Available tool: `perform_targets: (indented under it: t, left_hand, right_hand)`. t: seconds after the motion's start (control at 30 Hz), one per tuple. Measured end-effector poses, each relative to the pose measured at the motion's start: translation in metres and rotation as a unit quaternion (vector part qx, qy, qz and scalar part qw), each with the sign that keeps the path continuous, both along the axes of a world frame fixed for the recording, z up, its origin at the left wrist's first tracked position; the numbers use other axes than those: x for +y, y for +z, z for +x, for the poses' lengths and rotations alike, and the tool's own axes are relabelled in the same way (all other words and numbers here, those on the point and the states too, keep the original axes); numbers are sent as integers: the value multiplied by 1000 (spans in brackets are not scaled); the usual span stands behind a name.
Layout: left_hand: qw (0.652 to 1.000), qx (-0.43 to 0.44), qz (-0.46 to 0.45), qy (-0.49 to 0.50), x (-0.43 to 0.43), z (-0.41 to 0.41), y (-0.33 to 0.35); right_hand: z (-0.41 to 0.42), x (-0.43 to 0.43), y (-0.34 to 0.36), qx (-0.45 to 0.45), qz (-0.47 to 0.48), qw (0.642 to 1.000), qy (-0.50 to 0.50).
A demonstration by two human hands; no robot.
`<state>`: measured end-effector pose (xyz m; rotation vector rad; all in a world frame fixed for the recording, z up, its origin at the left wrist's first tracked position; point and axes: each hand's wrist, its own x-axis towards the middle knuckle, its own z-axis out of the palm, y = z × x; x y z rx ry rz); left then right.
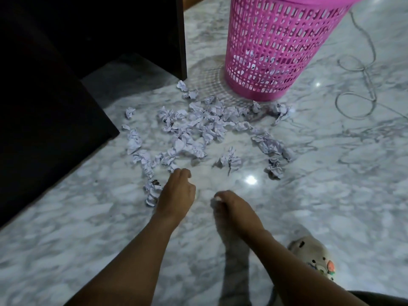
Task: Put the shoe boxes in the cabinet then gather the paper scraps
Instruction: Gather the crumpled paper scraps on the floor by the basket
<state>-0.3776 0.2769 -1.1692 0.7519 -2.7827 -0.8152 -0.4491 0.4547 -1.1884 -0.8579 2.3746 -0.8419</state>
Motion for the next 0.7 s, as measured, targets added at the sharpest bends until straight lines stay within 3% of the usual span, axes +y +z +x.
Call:
perform_targets:
  t: [0.1, 0.2, 0.27, 0.4, 0.53, 0.7]
  left_hand:
    - [989, 82, -46, 111, -11, 12, 5]
    - [975, 65, -123, 172, -22, 28, 3]
    - [976, 36, -140, 162, -24, 39, -5]
    - [982, 5, -152, 109, -27, 50, -24]
    - [984, -19, -135, 116, -27, 47, -44]
    - [981, -49, -125, 139, -28, 35, -51]
  right_hand:
    - [-22, -13, 13, 51, -22, 993, -100]
    - [-51, -32, 25, 102, -67, 972, -200]
    - [-69, -44, 28, 110, -87, 963, -229]
    - [-88, -62, 19, 128, -81, 964, -217]
    - [-90, -77, -10, 127, 43, 985, -112]
    - [-67, -82, -31, 195, -8, 975, -108]
